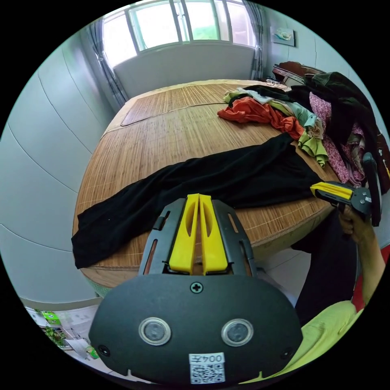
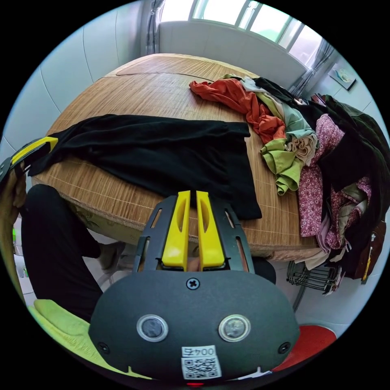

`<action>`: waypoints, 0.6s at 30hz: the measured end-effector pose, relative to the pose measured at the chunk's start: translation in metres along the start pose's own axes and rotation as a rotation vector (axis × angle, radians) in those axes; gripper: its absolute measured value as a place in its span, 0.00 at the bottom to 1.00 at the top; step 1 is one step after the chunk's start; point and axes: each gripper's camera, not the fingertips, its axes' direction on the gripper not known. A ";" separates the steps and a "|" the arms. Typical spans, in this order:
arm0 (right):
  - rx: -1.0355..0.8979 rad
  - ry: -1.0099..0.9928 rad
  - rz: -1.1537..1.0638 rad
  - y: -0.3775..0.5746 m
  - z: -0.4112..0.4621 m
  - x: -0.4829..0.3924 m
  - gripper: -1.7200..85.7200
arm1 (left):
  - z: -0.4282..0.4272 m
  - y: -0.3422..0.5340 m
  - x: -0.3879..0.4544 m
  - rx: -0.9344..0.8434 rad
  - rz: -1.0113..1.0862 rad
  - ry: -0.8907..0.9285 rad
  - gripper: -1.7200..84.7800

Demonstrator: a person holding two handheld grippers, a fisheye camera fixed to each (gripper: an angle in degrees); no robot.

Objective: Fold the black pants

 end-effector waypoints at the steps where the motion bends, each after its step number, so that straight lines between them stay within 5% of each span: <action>1: -0.005 -0.001 0.001 -0.004 0.002 0.003 0.07 | 0.002 0.001 -0.003 -0.004 -0.002 -0.004 0.03; 18: -0.137 0.041 0.033 -0.062 0.078 0.058 0.09 | 0.089 0.039 -0.128 -0.167 -0.102 -0.141 0.03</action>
